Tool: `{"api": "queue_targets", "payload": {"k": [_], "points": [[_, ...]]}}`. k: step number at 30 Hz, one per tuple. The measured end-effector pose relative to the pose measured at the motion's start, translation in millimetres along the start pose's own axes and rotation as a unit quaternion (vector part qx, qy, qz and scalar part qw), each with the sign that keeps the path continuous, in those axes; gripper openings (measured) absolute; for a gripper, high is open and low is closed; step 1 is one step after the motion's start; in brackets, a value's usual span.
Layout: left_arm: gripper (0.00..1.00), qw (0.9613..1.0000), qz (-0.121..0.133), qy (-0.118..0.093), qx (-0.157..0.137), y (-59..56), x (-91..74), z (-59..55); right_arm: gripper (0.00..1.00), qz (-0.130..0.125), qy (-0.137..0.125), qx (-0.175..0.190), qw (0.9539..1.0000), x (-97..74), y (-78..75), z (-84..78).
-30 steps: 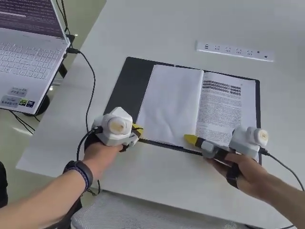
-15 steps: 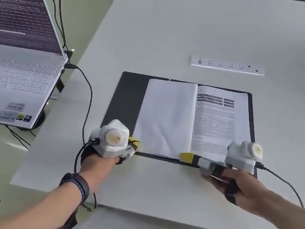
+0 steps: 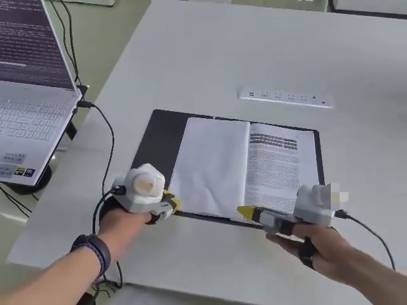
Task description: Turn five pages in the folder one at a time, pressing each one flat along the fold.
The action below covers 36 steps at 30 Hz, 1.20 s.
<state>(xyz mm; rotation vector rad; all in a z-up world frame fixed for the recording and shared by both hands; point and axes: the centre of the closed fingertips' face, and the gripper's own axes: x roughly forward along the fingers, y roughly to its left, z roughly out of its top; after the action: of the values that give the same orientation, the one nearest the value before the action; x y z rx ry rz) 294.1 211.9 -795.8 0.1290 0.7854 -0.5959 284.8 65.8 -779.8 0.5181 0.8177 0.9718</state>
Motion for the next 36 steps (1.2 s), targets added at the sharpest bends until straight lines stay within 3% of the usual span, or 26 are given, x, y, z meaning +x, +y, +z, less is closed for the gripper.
{"api": "queue_targets", "payload": {"k": [8,21,27,31,36], "points": [[0.22,0.9999,0.003,-0.007,0.011,-0.2,-21.1,1.9,0.2,-0.049,-0.028,-0.033,0.9979,-35.7,-15.4,12.4],[0.3,0.9992,0.008,-0.037,0.015,-4.2,-46.9,20.8,0.38,-0.097,-0.02,-0.081,0.9918,-94.3,-25.8,13.5],[0.36,0.9983,0.005,-0.054,0.019,-10.0,-59.7,31.5,0.45,-0.116,-0.015,-0.132,0.9844,-118.2,-22.3,16.9],[0.41,0.9976,0.003,-0.065,0.024,-15.7,-68.1,38.3,0.47,-0.136,-0.041,-0.148,0.9788,-136.3,-20.7,26.7],[0.47,0.9967,0.002,-0.075,0.03,-22.9,-76.7,44.9,0.53,-0.153,-0.052,-0.167,0.9726,-153.9,-14.9,31.1]]}}
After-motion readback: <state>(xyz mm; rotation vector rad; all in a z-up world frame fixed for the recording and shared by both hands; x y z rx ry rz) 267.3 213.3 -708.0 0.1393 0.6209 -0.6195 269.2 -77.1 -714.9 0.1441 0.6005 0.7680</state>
